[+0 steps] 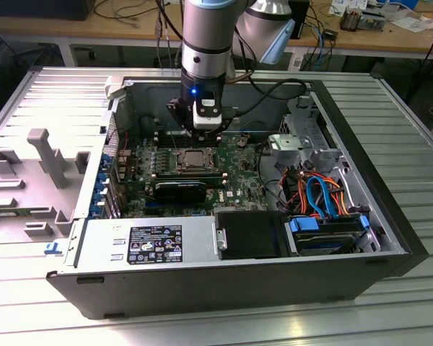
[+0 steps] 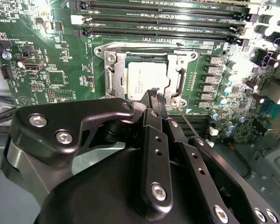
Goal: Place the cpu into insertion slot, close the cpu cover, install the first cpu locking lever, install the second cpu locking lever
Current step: 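Install the first cpu locking lever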
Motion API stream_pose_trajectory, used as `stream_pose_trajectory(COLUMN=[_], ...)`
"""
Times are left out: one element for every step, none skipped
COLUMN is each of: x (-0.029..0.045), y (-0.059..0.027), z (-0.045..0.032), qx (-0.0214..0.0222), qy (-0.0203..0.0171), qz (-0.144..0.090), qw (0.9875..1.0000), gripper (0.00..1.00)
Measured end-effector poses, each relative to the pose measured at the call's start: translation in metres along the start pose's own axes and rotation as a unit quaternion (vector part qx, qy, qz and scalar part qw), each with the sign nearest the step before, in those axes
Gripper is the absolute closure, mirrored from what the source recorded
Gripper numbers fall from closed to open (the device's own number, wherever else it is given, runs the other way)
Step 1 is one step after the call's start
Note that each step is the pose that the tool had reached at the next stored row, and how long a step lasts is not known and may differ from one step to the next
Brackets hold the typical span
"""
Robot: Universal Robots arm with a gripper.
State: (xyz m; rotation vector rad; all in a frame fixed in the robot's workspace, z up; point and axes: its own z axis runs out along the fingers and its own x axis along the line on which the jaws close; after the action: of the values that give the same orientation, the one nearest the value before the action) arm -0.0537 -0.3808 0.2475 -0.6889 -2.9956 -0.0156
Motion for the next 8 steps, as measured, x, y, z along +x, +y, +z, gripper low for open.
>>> stream_pose_trajectory(x=[0.0, 0.0, 0.0, 0.0, 0.0, 0.0, 0.0, 0.0], y=[0.0, 0.0, 0.0, 0.0, 0.0, 0.0, 0.0, 0.0], z=[0.0, 0.0, 0.0, 0.0, 0.0, 0.0, 0.0, 0.0], qx=[0.0002, 0.0003, 0.0005, 0.0006, 0.0007, 0.0009, 0.001, 0.0012], qy=[0.0, 0.0, 0.0, 0.0, -0.0001, -0.0001, -0.0001, -0.0001], qz=[-0.003, -0.005, -0.008, -0.009, -0.011, -0.013, -0.016, -0.018], qw=[1.0, 1.0, 1.0, 1.0, 0.9999, 0.9999, 0.9999, 0.9998], gripper=[0.89, 0.89, 0.89, 0.89, 0.89, 0.89, 0.89, 0.89])
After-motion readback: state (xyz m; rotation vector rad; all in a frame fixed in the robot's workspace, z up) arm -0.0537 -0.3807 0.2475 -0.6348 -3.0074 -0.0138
